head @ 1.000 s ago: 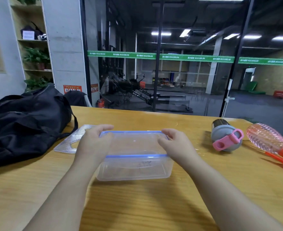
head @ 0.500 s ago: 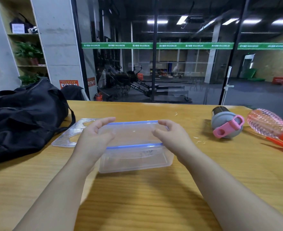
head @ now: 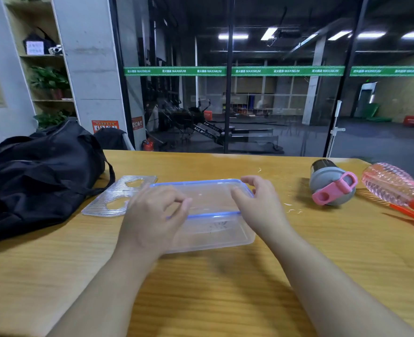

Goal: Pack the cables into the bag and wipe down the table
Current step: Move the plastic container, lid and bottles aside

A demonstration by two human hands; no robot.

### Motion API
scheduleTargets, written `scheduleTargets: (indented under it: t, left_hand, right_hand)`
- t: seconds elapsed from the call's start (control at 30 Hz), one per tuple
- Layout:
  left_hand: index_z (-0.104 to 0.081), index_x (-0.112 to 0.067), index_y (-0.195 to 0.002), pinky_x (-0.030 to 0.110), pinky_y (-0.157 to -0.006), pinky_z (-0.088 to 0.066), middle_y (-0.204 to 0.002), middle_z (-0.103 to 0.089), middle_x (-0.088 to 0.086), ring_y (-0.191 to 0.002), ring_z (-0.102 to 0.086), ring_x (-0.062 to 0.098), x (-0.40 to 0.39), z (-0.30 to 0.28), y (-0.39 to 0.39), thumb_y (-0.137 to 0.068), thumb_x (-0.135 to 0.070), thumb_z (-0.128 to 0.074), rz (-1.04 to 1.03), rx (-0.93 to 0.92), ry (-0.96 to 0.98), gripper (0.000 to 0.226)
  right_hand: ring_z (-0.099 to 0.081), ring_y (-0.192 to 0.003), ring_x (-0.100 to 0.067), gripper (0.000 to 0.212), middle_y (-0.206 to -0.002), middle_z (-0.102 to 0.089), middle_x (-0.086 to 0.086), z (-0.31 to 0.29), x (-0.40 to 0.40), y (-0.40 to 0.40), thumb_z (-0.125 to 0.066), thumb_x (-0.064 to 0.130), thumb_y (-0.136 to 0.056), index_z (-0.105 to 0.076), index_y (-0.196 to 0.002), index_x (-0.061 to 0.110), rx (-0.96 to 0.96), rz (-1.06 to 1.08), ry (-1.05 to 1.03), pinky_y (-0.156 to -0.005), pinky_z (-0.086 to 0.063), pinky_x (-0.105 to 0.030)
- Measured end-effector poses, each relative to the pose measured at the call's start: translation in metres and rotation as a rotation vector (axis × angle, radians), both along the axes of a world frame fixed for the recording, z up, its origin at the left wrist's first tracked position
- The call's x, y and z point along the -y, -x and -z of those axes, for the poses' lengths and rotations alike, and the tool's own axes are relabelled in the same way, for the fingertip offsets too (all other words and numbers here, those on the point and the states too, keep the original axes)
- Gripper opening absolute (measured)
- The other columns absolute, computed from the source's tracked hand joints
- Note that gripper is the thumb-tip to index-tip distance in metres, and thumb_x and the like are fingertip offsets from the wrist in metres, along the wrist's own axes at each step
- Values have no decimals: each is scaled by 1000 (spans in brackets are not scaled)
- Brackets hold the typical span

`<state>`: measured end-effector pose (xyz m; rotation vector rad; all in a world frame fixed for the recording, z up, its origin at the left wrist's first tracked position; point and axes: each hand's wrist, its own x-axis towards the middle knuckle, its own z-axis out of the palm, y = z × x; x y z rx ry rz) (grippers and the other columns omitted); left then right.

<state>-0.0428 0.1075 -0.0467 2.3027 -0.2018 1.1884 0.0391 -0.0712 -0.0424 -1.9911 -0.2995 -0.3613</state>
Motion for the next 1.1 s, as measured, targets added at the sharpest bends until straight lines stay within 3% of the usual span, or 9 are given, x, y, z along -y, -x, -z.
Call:
scheduleTargets:
  t: [0.13, 0.27, 0.43, 0.5, 0.6, 0.8, 0.87, 0.97, 1.1]
  left_hand:
    - [-70, -20, -90, 39, -75, -50, -92, -66, -11, -85, -62, 12, 17, -2, 4, -85, -32, -54, 80, 40, -250, 20]
    - [-70, -20, -93, 31, -73, -50, -95, -66, -7, -83, -64, 15, 32, 1, 3, -82, -27, -61, 72, 33, -443, 16]
    - [-69, -20, -94, 34, -70, -51, -95, -67, -8, -83, -65, 17, 37, -1, 9, -84, -30, -53, -13, -34, -501, 21]
    - [-69, -20, -94, 35, -71, -52, -96, -67, -8, -85, -65, 18, 37, -3, 12, -84, -35, -50, -77, -68, -494, 26]
    - [-68, -21, -101, 35, -75, -53, -100, -68, -8, -92, -65, 17, 36, -3, 13, -73, -42, -68, -192, -157, -485, 34]
    - [-70, -13, -101, 36, -70, -57, -94, -71, 1, -86, -69, 21, 34, 1, 5, -49, -42, -87, -344, -205, -597, 63]
    - [-67, -15, -111, 37, -76, -56, -104, -69, 1, -95, -67, 21, 29, 4, 2, -59, -45, -82, -368, -222, -574, 61]
    - [-35, -28, -140, 32, -102, -35, -142, -43, -7, -129, -42, 15, 18, 9, -2, -88, -54, -46, -500, -318, -571, 59]
    - [-26, -36, -138, 31, -98, -31, -142, -38, -8, -124, -41, 17, 9, 12, -1, -91, -48, -37, -646, -368, -559, 49]
  right_hand:
    - [-45, -114, -17, 44, -125, -44, 4, 1, 4, 3, -53, 34, -86, -48, -127, 21, 24, 67, 108, -89, -38, -31]
    - [-47, -101, -8, 41, -120, -44, 7, 2, 4, 5, -59, 31, -86, -48, -124, 21, 59, -30, 63, -83, -39, -26]
    - [-52, -93, 4, 30, -110, -51, 13, 3, -3, 10, -65, 25, -86, -45, -107, 35, 127, -240, 34, -77, -41, -13]
    - [-55, -97, 0, 28, -111, -55, 10, 3, -4, 11, -64, 24, -87, -47, -107, 34, 131, -294, 29, -83, -46, -17]
    - [-56, -102, -7, 27, -114, -57, 7, 4, -5, 12, -62, 24, -89, -51, -113, 28, 120, -330, 21, -89, -47, -24]
    - [-55, -100, -6, 26, -112, -54, 9, 8, -5, 12, -60, 27, -90, -51, -114, 23, 57, -286, -14, -72, -41, -5]
    - [-55, -99, -7, 30, -114, -54, 8, 10, -4, 12, -60, 28, -90, -52, -118, 20, 53, -278, 12, -69, -41, -4]
    - [-55, -94, -4, 31, -115, -54, 8, 11, -3, 13, -59, 30, -91, -53, -119, 20, 44, -280, 43, -66, -40, -4]
    - [-54, -91, -1, 31, -115, -54, 10, 12, -2, 13, -57, 33, -92, -52, -121, 22, 34, -285, 75, -66, -39, -9]
